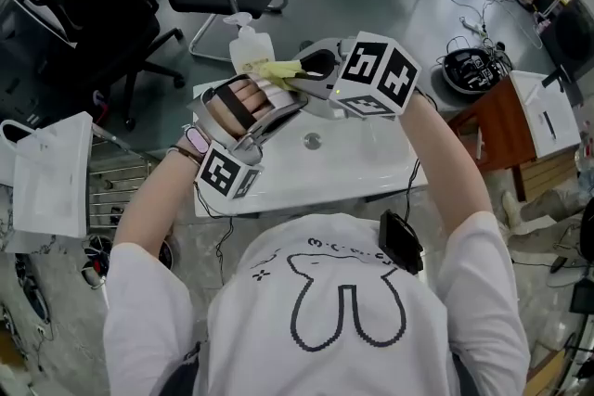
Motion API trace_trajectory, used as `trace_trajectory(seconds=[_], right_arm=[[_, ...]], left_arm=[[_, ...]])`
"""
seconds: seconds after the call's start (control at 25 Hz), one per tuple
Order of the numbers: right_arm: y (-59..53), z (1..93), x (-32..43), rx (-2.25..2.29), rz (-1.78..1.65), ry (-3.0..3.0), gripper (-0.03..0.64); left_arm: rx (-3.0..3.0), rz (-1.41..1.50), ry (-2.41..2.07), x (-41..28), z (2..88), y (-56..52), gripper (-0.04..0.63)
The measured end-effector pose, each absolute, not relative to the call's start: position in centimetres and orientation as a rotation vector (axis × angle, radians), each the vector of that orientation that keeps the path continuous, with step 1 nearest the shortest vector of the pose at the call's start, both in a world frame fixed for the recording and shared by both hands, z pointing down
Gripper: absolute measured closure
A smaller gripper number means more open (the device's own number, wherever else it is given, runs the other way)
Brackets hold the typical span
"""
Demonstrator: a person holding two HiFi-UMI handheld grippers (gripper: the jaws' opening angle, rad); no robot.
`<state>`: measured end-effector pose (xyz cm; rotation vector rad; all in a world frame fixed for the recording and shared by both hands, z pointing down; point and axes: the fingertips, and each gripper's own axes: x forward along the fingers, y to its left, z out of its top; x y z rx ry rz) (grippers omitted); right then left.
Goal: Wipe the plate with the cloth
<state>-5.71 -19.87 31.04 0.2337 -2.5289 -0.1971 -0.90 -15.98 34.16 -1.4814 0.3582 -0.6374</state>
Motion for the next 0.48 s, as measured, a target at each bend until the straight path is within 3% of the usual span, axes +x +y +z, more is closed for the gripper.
trace_trajectory(seconds=[0.48], right_arm=[[-25.3,34.4,-3.7,0.384,-0.186,-2.333,0.566]], left_arm=[[-1.492,-0.654,0.333,-0.6,34.2,-15.8,0.575]])
